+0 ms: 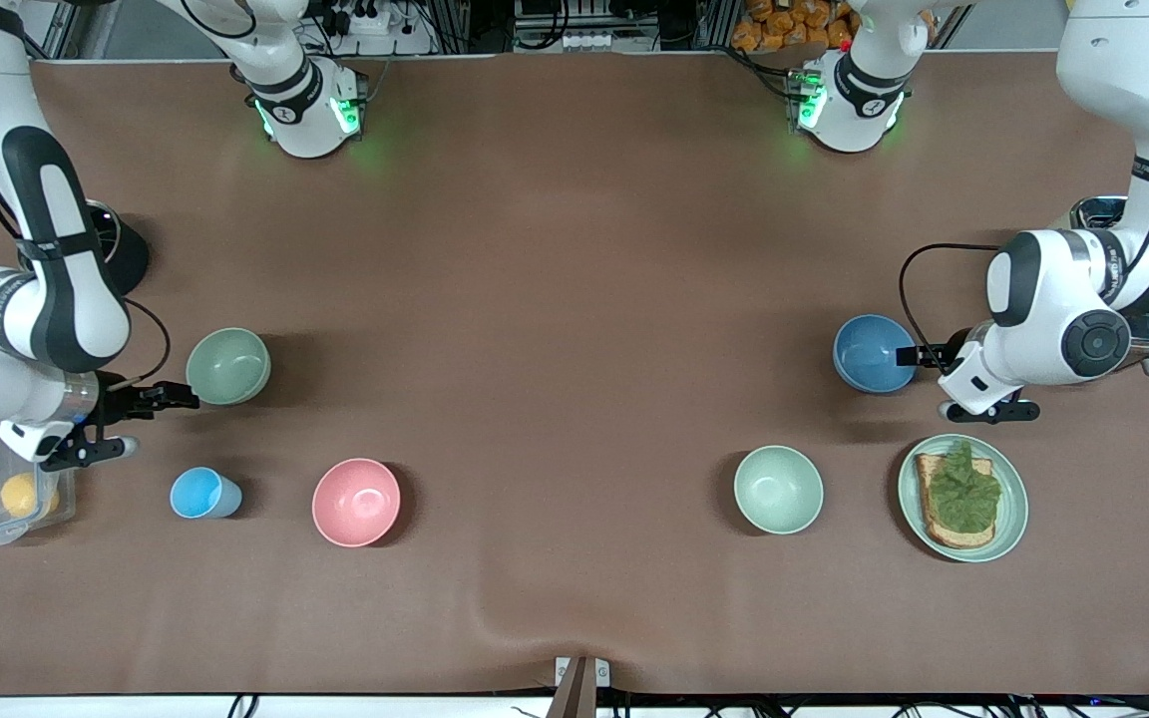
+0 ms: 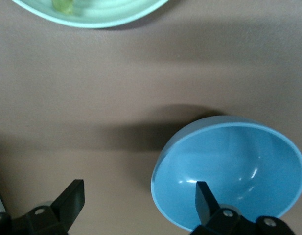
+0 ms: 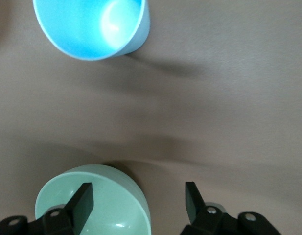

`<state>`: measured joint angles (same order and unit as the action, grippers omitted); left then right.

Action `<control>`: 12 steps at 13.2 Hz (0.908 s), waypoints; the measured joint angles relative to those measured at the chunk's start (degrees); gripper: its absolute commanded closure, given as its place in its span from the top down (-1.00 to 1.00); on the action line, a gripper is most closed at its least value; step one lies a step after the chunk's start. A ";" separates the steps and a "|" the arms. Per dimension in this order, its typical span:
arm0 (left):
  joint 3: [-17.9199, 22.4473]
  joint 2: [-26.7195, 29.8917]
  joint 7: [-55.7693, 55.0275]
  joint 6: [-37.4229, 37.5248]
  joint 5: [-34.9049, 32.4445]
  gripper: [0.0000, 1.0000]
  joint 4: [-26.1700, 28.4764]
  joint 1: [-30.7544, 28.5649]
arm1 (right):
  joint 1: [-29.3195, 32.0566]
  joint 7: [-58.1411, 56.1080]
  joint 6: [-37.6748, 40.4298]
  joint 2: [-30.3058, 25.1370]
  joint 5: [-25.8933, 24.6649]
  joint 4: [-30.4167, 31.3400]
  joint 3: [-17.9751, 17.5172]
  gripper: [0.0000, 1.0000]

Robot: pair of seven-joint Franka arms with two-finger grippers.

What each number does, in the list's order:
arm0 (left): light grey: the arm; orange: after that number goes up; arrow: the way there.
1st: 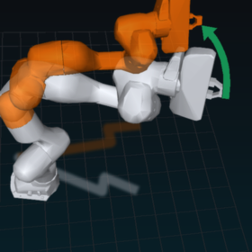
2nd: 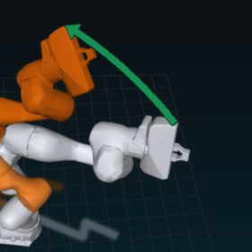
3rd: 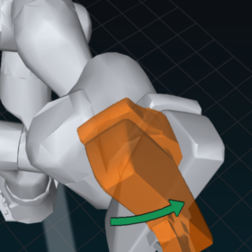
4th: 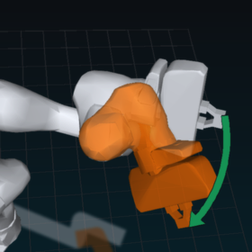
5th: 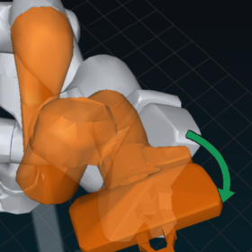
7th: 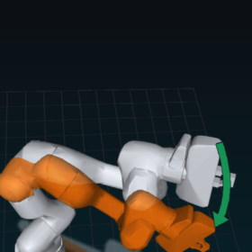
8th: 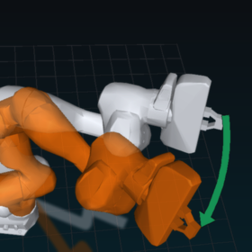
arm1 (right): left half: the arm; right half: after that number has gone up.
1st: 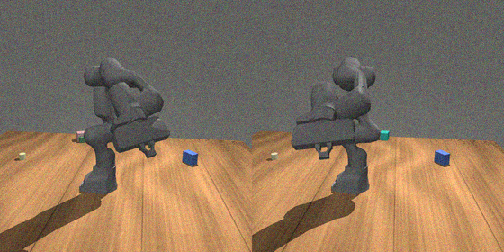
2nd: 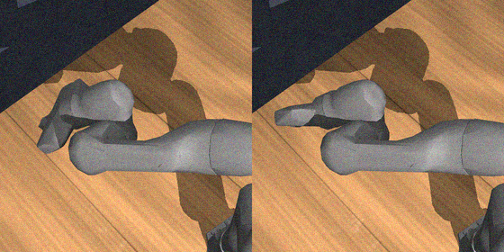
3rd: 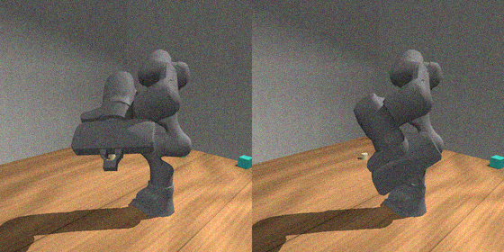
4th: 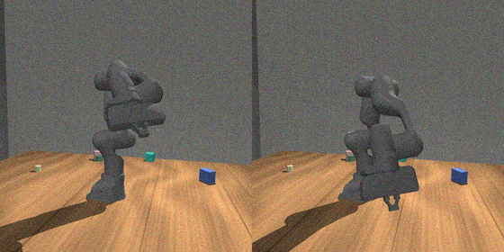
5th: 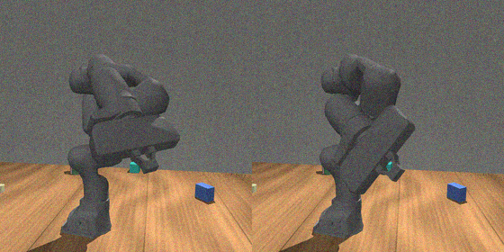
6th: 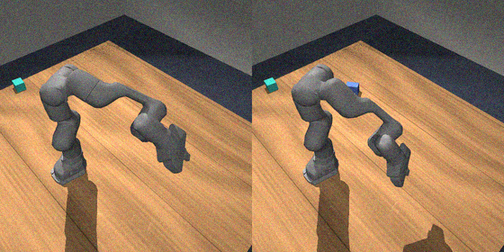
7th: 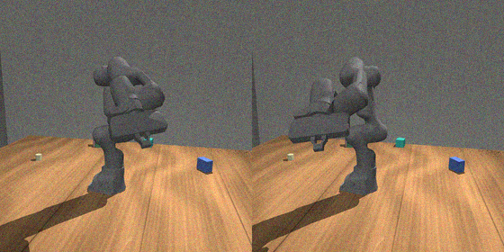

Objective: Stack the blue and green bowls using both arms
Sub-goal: 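Grasp the green bowl with the right gripper while the left gripper grasps the blue bowl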

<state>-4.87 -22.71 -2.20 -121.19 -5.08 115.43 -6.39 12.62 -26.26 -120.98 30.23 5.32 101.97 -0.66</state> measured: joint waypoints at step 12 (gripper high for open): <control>-0.21 -3.25 0.20 -0.29 -0.01 0.55 0.25 -0.96 | 1.36 -14.34 -7.31 -0.03 1.66 8.15 -0.02 -1.00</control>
<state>-5.08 -25.96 -2.00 -121.48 -5.10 115.67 -7.35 13.98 -40.60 -128.29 30.21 6.98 110.12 -0.68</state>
